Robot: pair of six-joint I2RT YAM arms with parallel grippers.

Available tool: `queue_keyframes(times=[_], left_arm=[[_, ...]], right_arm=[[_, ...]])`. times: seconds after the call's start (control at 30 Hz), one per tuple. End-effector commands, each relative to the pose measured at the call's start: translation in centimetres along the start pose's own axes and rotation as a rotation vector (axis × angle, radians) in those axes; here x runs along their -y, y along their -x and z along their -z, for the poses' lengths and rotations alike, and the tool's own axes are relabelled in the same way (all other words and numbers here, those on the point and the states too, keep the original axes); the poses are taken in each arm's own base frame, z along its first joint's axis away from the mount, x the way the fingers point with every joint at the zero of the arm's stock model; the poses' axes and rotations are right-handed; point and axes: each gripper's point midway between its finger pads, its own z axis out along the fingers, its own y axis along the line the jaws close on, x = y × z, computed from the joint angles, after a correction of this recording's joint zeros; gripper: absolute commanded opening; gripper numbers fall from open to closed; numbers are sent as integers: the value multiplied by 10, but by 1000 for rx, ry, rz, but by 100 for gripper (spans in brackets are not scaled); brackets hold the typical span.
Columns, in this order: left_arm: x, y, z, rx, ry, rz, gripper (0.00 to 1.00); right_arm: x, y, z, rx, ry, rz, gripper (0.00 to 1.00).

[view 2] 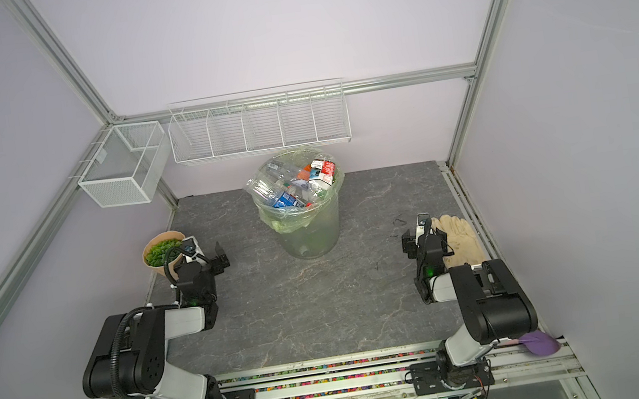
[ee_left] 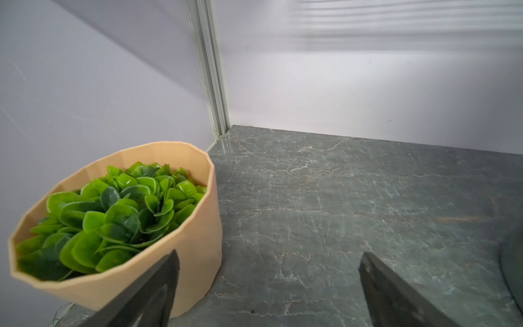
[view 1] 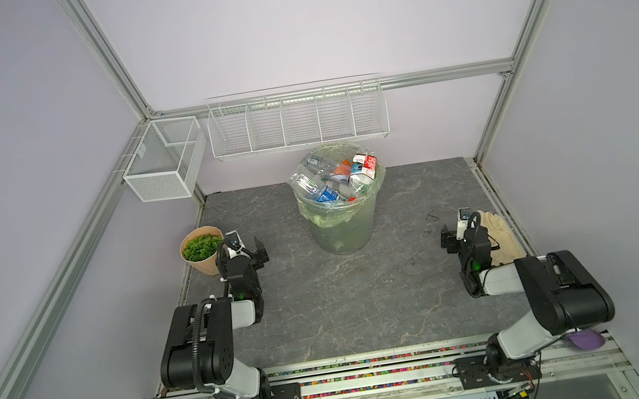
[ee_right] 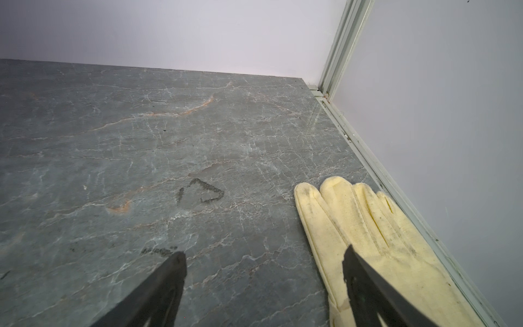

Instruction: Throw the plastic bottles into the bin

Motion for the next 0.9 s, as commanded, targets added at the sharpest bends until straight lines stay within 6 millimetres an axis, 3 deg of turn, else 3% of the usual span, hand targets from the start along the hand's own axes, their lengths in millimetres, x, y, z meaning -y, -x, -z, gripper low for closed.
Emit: queue_keyframes(times=[0.0, 0.87], left_arm=[[8, -24, 2, -96, -49, 5, 99], [8, -23, 2, -86, -51, 3, 99]], right_arm=[[0, 3, 2, 10, 7, -11, 89], [2, 2, -1, -5, 22, -30, 89]])
